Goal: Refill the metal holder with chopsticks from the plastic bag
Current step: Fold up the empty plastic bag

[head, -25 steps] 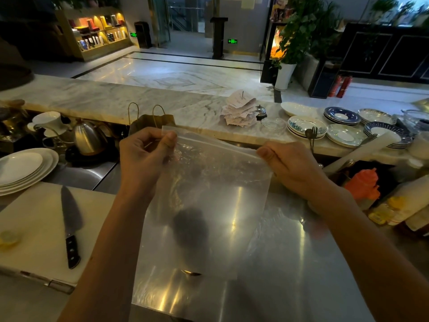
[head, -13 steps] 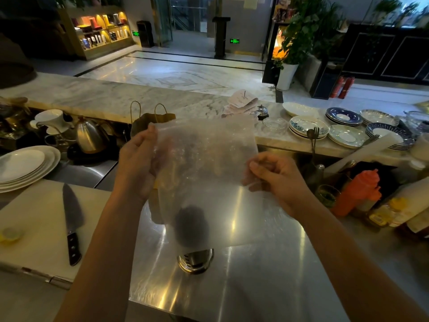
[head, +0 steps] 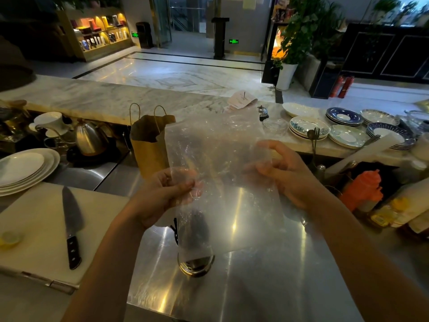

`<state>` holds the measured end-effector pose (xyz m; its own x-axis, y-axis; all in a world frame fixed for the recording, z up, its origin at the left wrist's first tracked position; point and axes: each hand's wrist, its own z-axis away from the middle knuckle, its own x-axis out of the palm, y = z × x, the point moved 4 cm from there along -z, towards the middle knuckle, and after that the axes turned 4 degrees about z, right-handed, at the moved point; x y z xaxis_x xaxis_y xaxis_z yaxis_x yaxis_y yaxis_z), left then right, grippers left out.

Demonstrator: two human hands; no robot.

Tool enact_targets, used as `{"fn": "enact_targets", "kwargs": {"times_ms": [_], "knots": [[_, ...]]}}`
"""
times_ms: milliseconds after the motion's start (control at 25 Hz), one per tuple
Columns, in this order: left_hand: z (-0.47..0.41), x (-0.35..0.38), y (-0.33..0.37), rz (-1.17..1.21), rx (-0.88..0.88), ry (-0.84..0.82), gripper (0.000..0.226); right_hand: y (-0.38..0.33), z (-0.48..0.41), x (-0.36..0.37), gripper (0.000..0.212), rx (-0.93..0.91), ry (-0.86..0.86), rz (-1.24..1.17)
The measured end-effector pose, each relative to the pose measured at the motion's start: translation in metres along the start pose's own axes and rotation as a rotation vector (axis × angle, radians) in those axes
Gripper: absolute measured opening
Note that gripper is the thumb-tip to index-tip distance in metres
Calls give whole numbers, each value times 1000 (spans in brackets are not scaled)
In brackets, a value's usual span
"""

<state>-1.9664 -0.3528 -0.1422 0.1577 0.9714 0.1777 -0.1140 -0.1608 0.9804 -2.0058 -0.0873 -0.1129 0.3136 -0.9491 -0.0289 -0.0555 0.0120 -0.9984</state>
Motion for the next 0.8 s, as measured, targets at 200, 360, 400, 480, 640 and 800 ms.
{"fn": "enact_targets", "kwargs": {"times_ms": [200, 360, 400, 480, 640, 800], "knots": [[-3, -5, 6, 77, 46, 22, 33, -1, -2, -5, 30, -8, -22, 110], [-3, -6, 12, 54, 78, 6, 22, -3, -5, -13, 31, -35, 26, 69], [-2, -6, 14, 11, 81, 12, 26, -4, -6, -15, 39, -39, 33, 81], [-1, -9, 18, -30, 54, 24, 45, -2, -8, -20, 51, -28, 54, 118], [-4, -10, 23, -56, 6, -25, 34, 2, -15, -20, 51, -16, 56, 127], [-11, -14, 44, -242, 156, 15, 10, -10, -17, -12, 49, -54, -26, 205]]}}
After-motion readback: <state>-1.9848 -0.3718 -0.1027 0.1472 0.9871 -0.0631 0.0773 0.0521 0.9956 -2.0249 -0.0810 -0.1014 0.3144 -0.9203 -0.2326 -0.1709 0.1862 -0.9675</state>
